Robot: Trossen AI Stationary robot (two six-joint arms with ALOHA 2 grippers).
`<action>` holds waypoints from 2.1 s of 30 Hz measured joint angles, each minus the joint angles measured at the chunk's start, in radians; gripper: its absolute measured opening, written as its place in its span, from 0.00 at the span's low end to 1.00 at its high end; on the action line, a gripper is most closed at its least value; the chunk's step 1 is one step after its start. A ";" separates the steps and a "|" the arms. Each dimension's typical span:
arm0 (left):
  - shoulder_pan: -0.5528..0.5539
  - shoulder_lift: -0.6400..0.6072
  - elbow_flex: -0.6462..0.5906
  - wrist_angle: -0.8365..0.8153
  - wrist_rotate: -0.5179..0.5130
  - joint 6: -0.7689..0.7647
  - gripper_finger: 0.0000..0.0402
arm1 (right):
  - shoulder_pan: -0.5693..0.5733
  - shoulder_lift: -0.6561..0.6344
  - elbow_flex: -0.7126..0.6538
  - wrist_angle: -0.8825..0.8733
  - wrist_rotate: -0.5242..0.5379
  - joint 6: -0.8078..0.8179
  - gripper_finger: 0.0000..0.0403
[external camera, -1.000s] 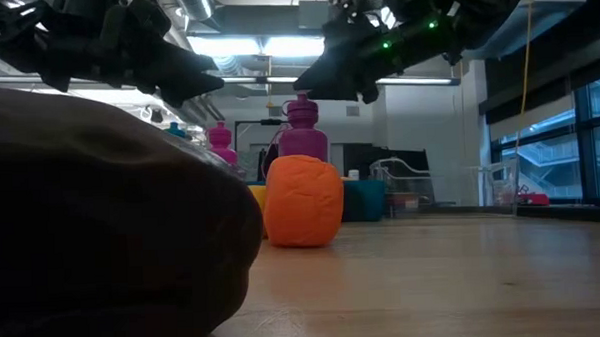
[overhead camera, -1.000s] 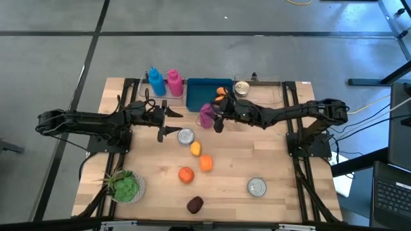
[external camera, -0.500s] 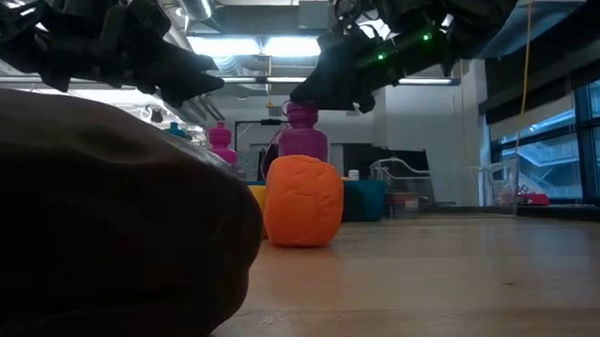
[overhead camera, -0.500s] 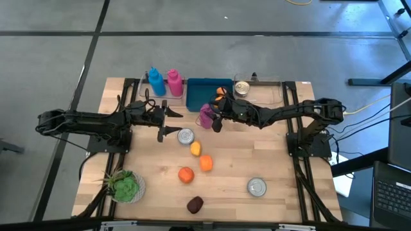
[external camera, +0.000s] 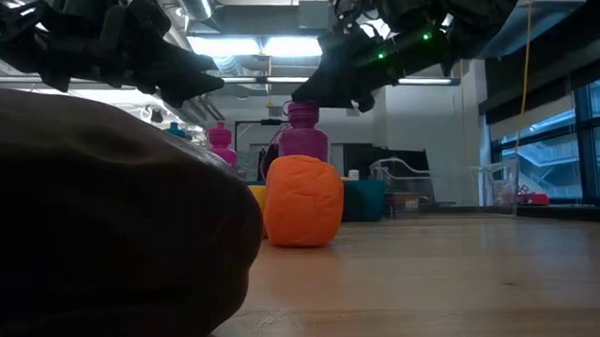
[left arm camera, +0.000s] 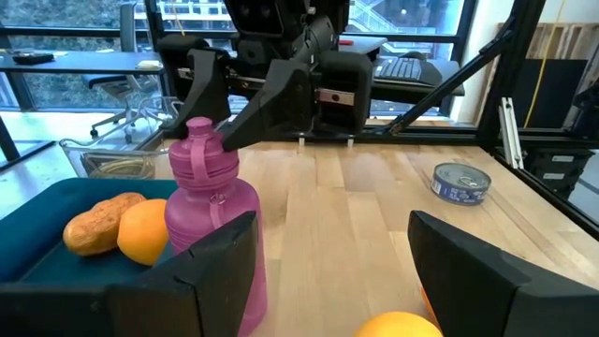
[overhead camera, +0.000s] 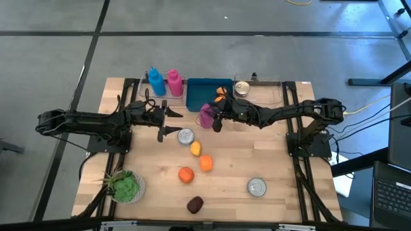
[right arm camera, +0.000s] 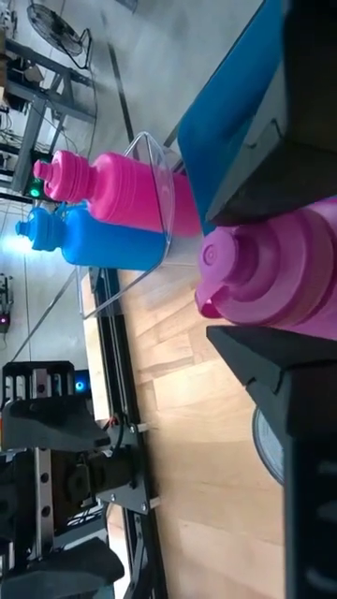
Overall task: Pick & Place Food Item
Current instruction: Put the purple bottle into the left transparent bin
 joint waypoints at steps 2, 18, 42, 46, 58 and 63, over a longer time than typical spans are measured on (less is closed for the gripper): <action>0.000 0.000 0.000 0.000 0.000 0.000 0.66 | 0.000 0.000 0.000 0.002 0.000 0.000 0.40; 0.000 0.000 0.000 0.000 0.000 -0.001 0.66 | -0.004 -0.002 0.001 0.003 -0.025 -0.001 0.14; 0.000 0.002 0.088 -0.133 -0.121 -0.068 0.66 | 0.027 -0.045 0.214 -0.288 -0.154 -0.094 0.13; -0.003 0.006 0.173 -0.217 -0.122 -0.031 0.66 | 0.039 -0.045 0.242 -0.321 -0.154 -0.118 0.13; -0.004 0.083 0.275 -0.239 -0.138 -0.011 0.66 | 0.042 -0.045 0.249 -0.277 -0.180 -0.135 0.13; -0.005 0.195 0.343 -0.240 -0.103 0.003 0.66 | 0.042 -0.045 0.249 -0.266 -0.180 -0.135 0.13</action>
